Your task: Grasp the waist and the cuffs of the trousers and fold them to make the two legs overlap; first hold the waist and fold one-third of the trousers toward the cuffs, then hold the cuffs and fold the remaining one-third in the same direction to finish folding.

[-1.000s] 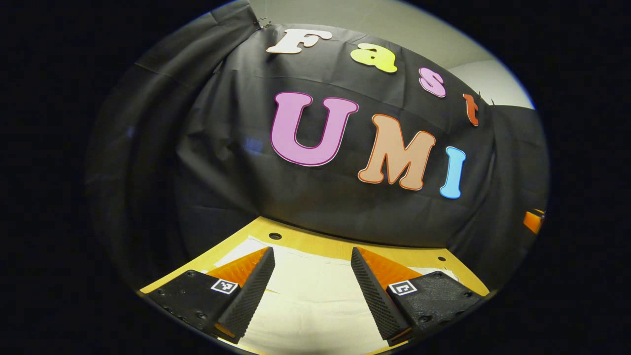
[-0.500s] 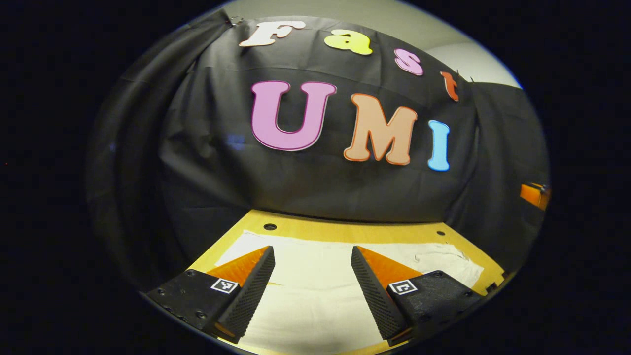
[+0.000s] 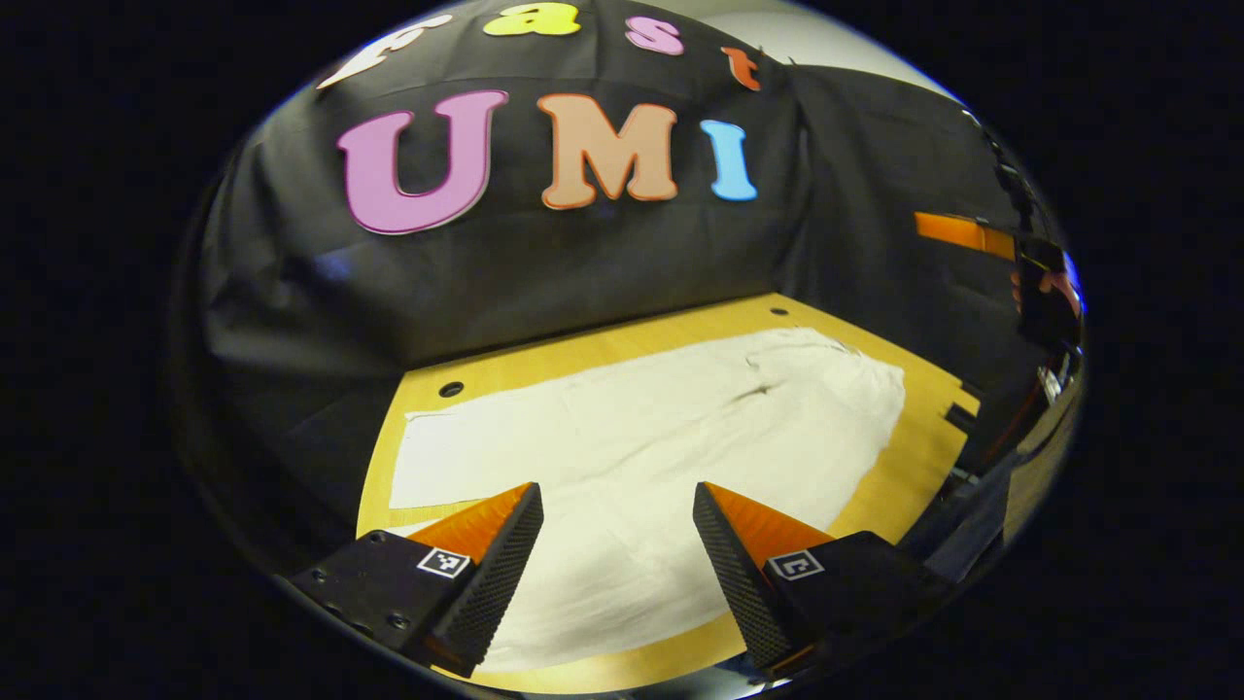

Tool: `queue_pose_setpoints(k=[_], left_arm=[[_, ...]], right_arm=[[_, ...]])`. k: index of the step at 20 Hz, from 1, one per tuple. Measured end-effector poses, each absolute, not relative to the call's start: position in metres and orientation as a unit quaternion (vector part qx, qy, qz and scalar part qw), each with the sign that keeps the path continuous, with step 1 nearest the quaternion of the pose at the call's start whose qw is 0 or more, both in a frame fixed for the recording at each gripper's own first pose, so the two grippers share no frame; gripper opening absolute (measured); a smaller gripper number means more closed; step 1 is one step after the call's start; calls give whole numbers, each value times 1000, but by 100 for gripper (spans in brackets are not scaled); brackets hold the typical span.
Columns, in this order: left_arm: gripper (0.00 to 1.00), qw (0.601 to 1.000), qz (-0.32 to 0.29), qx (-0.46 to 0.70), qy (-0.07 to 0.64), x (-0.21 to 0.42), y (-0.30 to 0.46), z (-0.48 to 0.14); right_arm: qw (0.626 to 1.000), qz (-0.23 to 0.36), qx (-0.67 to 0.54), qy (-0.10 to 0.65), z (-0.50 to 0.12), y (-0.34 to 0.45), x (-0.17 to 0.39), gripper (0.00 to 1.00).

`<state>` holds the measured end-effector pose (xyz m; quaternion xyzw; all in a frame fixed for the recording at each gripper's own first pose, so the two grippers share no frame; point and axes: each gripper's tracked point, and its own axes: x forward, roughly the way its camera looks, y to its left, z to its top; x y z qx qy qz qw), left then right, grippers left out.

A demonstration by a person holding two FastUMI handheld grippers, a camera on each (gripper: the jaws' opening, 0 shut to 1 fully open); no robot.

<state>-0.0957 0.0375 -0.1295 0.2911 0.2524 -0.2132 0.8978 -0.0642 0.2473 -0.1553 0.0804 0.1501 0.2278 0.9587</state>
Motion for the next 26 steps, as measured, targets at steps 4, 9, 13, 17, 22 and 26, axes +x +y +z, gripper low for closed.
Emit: queue_pose_setpoints(k=[4,9,13,17,22,26], left_arm=[[92,827,-273,335,359,-131,71,-170],[92,739,-301,396,455,-150,131,-203],[93,686,-306,428,503,-157,168,-223],[92,652,-315,443,528,-161,184,-229],[88,614,-322,475,542,-160,197,-234],[82,583,-323,501,552,-160,209,-240]], right_arm=[[954,244,74,157,-160,259,-75,96],[949,252,68,176,-173,267,-83,96],[947,257,56,182,-176,271,-86,96],[945,260,56,191,-177,276,-89,96],[944,264,52,194,-179,281,-87,96],[945,259,47,196,-182,276,-84,96]])
